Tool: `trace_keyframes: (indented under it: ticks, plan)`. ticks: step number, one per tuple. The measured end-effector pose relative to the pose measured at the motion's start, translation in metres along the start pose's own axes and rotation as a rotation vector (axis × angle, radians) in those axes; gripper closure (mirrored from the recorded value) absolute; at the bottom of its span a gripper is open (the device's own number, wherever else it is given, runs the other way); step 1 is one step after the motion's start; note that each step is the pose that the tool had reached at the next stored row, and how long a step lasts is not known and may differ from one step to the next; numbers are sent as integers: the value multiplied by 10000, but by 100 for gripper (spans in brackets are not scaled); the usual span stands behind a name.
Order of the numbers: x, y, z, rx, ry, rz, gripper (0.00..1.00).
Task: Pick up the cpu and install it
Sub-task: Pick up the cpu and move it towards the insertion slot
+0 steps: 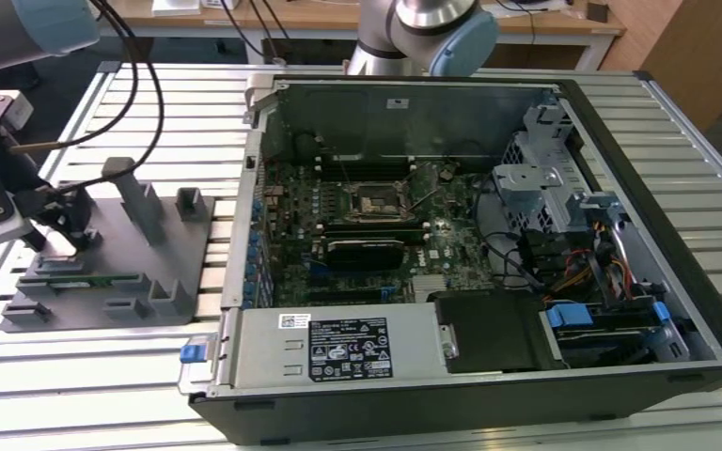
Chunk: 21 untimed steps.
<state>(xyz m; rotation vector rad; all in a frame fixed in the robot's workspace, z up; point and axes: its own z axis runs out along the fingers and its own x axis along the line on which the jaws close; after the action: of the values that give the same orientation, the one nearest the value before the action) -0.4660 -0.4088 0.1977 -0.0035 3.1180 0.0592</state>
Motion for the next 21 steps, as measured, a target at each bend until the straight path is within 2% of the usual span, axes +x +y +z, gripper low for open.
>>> trace_keyframes:
  ticks: [7,21]
  plan:
    - [-5,9,-243,1,1,0,46]
    - [-20,34,-877,0,1,0,46]
